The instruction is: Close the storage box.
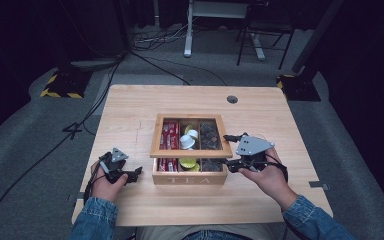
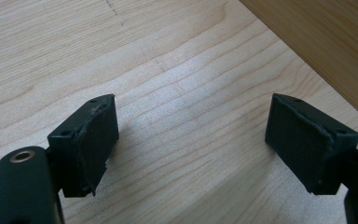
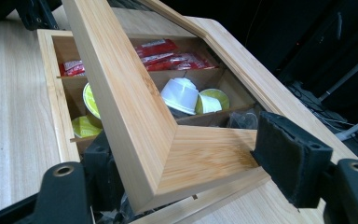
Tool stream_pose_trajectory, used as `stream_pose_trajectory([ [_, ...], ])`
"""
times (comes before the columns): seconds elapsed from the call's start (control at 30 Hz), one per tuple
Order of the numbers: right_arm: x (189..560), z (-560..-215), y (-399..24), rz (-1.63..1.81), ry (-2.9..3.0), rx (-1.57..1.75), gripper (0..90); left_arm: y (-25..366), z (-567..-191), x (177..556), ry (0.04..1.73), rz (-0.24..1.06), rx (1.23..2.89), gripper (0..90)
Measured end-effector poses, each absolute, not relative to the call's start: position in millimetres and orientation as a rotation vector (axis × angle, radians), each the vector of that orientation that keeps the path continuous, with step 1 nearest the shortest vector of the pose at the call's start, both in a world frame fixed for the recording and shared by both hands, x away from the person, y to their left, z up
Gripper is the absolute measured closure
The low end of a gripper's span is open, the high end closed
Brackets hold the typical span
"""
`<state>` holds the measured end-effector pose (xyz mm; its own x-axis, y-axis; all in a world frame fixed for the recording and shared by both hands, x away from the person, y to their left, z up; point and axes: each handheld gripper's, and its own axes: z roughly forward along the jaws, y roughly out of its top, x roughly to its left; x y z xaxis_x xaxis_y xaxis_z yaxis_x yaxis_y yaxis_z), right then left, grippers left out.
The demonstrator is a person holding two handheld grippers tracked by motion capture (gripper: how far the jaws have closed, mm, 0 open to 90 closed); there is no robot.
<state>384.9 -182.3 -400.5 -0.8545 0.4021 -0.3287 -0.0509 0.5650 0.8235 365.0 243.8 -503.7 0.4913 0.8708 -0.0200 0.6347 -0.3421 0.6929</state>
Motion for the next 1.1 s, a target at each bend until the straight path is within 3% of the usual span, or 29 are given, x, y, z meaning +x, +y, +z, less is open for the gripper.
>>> stream_pose_trajectory([
  [1.1, 370, -427, -177, 1.174, 2.350, 0.230, 21.3, 244, -504, 365, 1.233, 0.473, 2.093, 17.6],
])
